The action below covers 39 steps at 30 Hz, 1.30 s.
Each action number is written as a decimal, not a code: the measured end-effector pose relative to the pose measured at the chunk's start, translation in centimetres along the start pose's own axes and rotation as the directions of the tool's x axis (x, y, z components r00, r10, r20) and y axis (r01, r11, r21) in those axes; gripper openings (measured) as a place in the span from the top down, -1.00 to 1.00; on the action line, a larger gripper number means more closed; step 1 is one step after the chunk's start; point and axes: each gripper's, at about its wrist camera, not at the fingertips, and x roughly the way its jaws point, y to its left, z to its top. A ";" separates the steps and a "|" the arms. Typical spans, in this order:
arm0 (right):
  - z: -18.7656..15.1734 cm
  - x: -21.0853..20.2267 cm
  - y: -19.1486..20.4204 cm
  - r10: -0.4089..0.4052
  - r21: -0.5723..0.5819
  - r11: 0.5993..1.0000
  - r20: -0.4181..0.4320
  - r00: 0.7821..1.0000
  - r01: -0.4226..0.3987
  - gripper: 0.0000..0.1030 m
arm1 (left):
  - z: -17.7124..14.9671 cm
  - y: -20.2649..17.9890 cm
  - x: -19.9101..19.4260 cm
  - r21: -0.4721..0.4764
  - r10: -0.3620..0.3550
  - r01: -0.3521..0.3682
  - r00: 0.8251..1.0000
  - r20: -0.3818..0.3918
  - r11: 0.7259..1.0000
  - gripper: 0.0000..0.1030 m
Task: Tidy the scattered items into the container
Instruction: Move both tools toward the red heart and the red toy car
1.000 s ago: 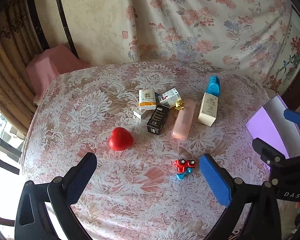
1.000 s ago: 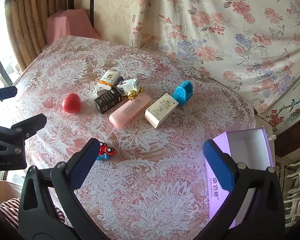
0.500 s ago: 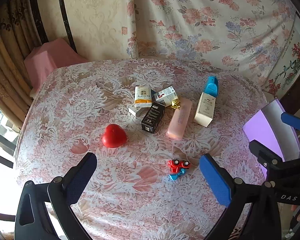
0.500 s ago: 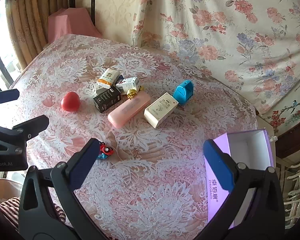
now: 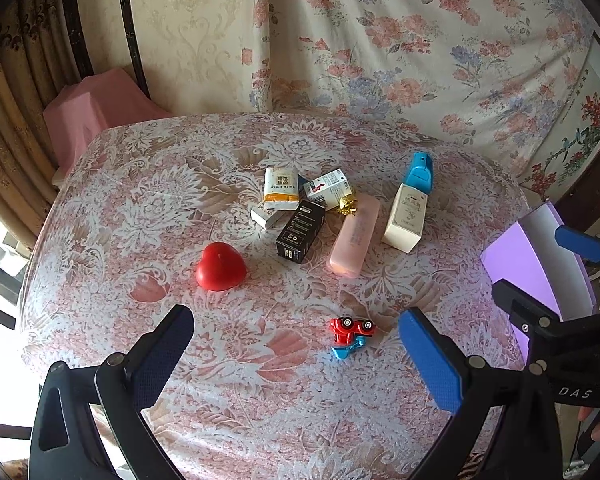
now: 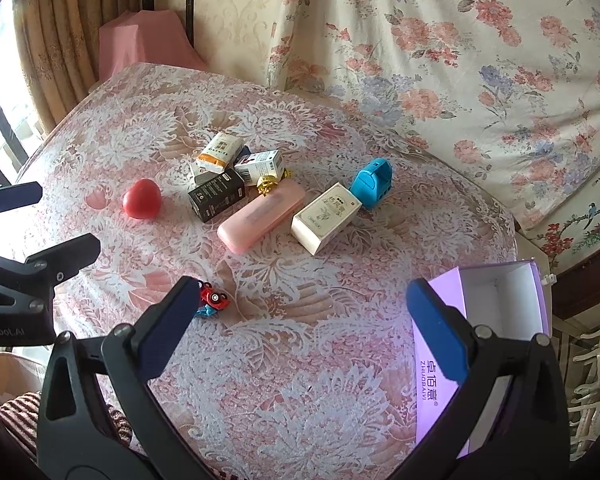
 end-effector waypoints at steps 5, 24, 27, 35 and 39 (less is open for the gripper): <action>0.1 0.1 0.3 -0.001 -0.005 1.000 -0.002 1.000 0.001 -0.99 | -0.1 0.2 0.0 0.007 -0.010 0.010 1.000 0.015 1.000 -1.00; 0.3 2.0 1.6 0.008 -0.005 1.000 -0.054 0.998 -0.008 -0.99 | -0.3 3.0 2.5 -0.045 0.020 -0.021 1.000 -0.022 0.999 -1.00; 0.2 2.7 1.9 0.013 0.001 1.000 -0.070 0.997 -0.013 -0.99 | -0.3 4.0 3.2 -0.053 0.026 -0.028 0.999 -0.027 0.998 -1.00; -0.5 4.2 2.2 0.047 0.050 0.998 -0.116 0.992 -0.041 -0.99 | -1.4 8.5 5.3 -0.117 -0.024 0.017 0.998 -0.052 0.993 -1.00; -1.1 5.1 2.7 0.070 0.071 0.996 -0.138 0.988 -0.061 -0.99 | -2.4 9.9 6.2 -0.105 -0.032 0.026 0.998 -0.061 0.994 -1.00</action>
